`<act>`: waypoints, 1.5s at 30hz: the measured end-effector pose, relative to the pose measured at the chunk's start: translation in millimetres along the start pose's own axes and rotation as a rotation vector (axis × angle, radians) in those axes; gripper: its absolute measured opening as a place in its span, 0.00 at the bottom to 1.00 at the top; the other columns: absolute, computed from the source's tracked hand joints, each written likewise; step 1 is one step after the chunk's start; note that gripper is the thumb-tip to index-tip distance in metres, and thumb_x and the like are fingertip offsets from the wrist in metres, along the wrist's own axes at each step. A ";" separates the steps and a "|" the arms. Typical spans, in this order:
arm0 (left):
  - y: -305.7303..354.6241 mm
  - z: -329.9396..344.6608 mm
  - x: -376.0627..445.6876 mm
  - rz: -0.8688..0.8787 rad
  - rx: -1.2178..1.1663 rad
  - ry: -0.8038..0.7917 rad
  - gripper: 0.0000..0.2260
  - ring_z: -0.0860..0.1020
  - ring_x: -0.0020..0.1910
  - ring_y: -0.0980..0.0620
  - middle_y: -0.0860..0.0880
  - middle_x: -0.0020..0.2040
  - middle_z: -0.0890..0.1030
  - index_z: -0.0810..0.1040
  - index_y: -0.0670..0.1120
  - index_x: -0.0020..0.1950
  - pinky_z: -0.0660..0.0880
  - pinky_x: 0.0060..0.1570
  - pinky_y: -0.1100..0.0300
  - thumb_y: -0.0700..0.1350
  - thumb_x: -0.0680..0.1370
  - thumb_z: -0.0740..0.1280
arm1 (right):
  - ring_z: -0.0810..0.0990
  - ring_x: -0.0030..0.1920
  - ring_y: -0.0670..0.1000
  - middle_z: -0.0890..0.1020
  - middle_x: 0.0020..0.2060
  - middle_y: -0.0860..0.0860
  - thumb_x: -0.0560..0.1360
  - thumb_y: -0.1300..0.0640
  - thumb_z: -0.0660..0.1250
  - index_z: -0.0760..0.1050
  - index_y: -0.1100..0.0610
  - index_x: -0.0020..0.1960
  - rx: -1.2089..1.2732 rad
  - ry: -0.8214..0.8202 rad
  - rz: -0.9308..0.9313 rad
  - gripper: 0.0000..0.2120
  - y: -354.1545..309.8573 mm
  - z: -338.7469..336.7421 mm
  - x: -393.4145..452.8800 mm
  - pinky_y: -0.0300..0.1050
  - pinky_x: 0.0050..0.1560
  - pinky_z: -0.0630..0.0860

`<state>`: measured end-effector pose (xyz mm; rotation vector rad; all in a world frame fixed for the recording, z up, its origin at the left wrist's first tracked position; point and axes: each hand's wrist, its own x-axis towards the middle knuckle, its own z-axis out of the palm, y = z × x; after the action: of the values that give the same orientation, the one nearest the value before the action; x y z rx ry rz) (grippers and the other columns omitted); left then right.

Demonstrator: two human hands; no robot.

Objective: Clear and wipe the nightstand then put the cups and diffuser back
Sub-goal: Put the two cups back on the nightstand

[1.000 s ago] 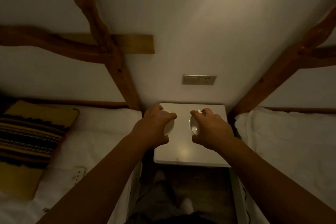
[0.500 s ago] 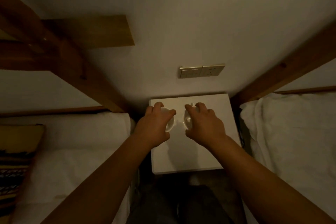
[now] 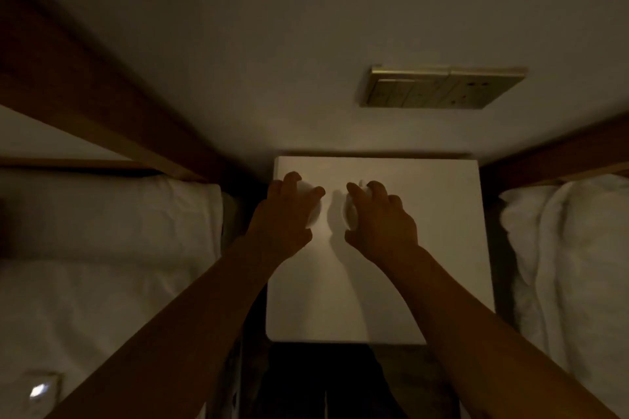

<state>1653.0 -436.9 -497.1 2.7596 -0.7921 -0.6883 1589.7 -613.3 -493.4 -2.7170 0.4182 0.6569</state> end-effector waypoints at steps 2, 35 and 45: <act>-3.0 9.6 7.4 0.007 -0.014 0.001 0.32 0.60 0.69 0.42 0.45 0.72 0.56 0.62 0.57 0.70 0.75 0.60 0.48 0.49 0.71 0.74 | 0.70 0.61 0.59 0.63 0.68 0.50 0.67 0.46 0.73 0.54 0.41 0.71 0.000 -0.003 -0.009 0.39 2.9 9.7 7.7 0.55 0.47 0.77; -12.1 20.0 49.0 -0.052 0.174 0.119 0.46 0.44 0.75 0.31 0.40 0.78 0.44 0.46 0.57 0.77 0.58 0.69 0.36 0.62 0.69 0.72 | 0.48 0.76 0.65 0.45 0.78 0.52 0.61 0.33 0.75 0.38 0.38 0.75 -0.104 -0.041 -0.068 0.57 9.6 9.9 69.6 0.68 0.63 0.66; 13.0 -117.8 -87.6 -0.128 0.002 0.192 0.43 0.46 0.76 0.39 0.43 0.79 0.47 0.47 0.61 0.77 0.55 0.72 0.40 0.68 0.69 0.66 | 0.49 0.77 0.60 0.45 0.78 0.51 0.62 0.30 0.70 0.40 0.41 0.76 -0.160 0.020 -0.132 0.55 -15.3 -100.9 -55.0 0.62 0.66 0.65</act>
<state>1638.3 -394.4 -356.8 2.8429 -0.5807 -0.4338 1587.5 -624.9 -378.1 -2.8734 0.1960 0.6527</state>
